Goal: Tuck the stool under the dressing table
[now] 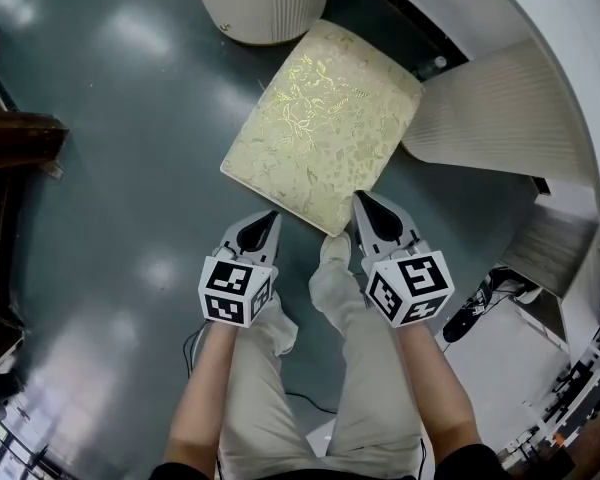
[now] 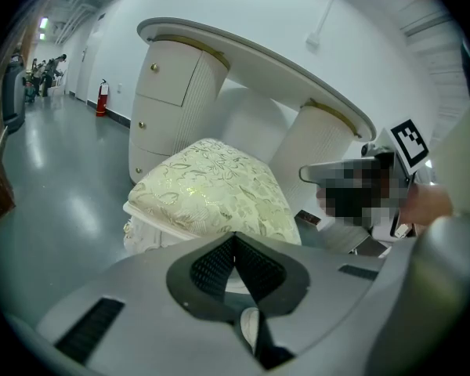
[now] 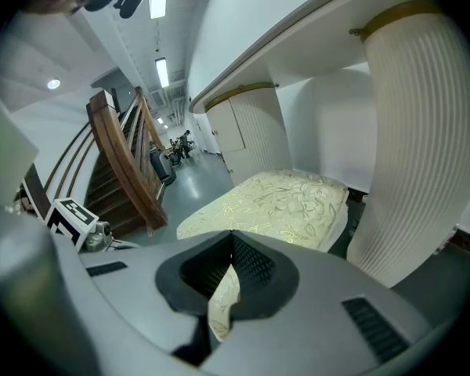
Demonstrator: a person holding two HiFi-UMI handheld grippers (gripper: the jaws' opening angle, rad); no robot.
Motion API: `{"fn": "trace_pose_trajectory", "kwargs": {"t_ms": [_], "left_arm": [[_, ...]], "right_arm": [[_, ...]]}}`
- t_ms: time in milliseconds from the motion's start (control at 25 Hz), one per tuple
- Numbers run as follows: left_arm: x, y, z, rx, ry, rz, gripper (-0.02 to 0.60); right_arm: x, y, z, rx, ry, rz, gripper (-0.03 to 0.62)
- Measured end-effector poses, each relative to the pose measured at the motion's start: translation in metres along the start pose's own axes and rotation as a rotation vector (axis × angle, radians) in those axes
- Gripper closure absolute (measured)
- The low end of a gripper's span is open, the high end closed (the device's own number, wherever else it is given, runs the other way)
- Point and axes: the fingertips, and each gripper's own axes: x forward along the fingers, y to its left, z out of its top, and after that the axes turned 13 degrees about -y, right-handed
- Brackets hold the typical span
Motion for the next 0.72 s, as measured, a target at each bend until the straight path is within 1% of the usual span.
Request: {"fn": "trace_pose_trajectory", "kwargs": {"t_ms": [120,320,480,720], "left_arm": [[0.005,0.005,-0.001,0.031,-0.001,0.002,0.574],[0.014,0.009,-0.001,0.029,-0.005,0.01,0.574],[0.018,0.014,-0.004,0.126,0.009,0.036,0.574],[0.024,0.013,-0.003,0.116,0.002,0.005,0.574]], "right_arm": [[0.005,-0.001,-0.001,-0.005,-0.013,-0.002,0.585],[0.006,-0.006,-0.003,-0.017,-0.021,-0.011,0.585],[0.008,-0.01,-0.004,-0.031,-0.029,-0.015,0.585],[0.009,-0.016,-0.003,-0.04,-0.042,-0.033,0.585]]}}
